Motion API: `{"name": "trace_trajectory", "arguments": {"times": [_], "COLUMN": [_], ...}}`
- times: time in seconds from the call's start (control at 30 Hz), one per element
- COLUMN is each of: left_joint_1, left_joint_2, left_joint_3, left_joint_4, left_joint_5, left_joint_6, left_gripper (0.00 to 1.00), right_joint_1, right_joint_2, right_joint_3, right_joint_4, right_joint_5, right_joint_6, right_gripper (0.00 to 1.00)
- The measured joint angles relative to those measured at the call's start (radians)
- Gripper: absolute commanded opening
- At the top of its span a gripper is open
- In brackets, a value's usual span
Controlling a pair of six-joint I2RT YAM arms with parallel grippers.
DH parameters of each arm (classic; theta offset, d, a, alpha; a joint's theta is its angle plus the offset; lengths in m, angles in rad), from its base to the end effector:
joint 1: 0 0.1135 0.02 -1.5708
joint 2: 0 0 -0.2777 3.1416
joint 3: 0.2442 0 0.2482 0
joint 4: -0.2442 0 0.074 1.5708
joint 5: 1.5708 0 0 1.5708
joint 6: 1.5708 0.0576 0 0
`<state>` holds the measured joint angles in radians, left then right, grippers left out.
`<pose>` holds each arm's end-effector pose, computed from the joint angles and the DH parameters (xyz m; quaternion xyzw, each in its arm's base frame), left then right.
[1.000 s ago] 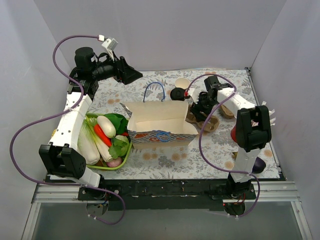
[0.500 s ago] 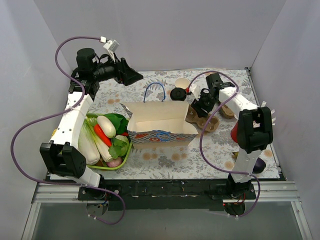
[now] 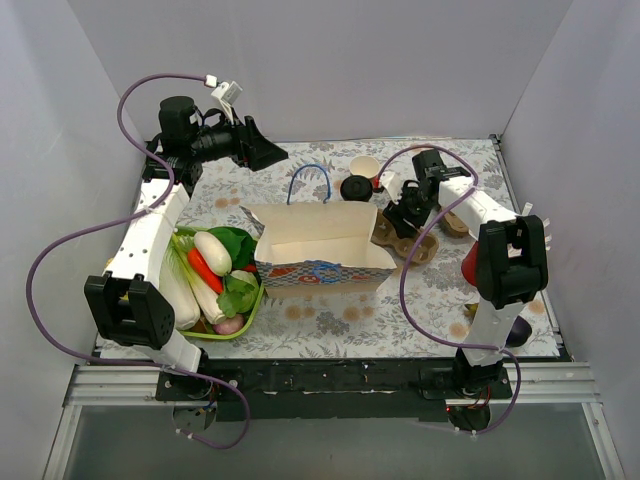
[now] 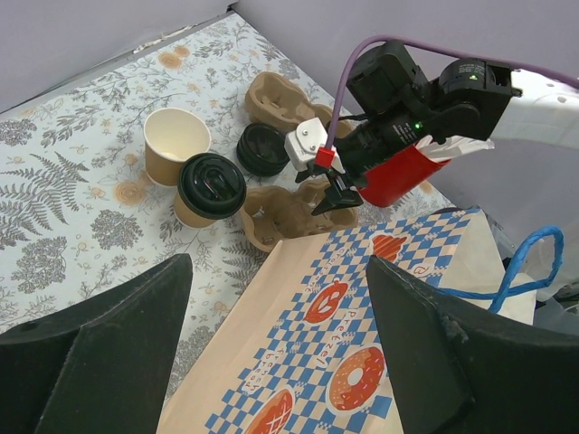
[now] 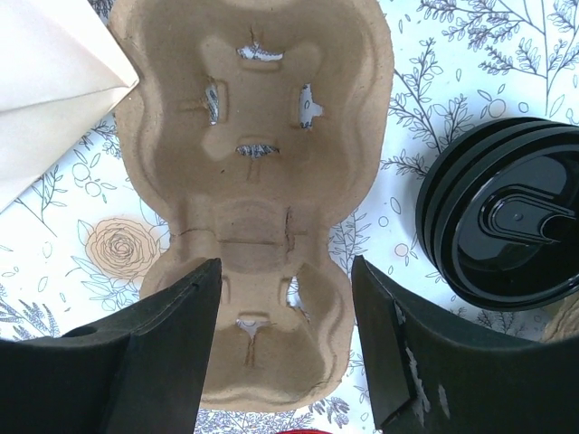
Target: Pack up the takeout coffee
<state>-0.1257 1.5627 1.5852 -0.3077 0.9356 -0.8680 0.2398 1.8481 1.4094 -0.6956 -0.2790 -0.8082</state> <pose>0.3523 -0.0913 0.4262 -0.0072 0.7638 -0.5723 0.2983 0.3792 0.1090 0.2154 -0.5098 0.8220 0.0702 0.2439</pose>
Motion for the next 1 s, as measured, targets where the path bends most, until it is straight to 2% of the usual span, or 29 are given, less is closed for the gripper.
{"name": "trace_trajectory", "arguments": {"times": [0.33,1.0], "left_joint_1": [0.000,0.000], "left_joint_2": [0.000,0.000], "left_joint_3": [0.000,0.000], "left_joint_4": [0.000,0.000], "left_joint_5": [0.000,0.000], "left_joint_6": [0.000,0.000], "left_gripper": [0.79,0.79], "right_joint_1": [0.007,0.029], "right_joint_2": [0.000,0.023], "right_joint_3": [0.000,0.000], "right_joint_4": [-0.010,-0.011], "right_joint_5": [0.001,0.069], "right_joint_6": [0.002,0.039], "right_gripper": [0.62,0.61]}}
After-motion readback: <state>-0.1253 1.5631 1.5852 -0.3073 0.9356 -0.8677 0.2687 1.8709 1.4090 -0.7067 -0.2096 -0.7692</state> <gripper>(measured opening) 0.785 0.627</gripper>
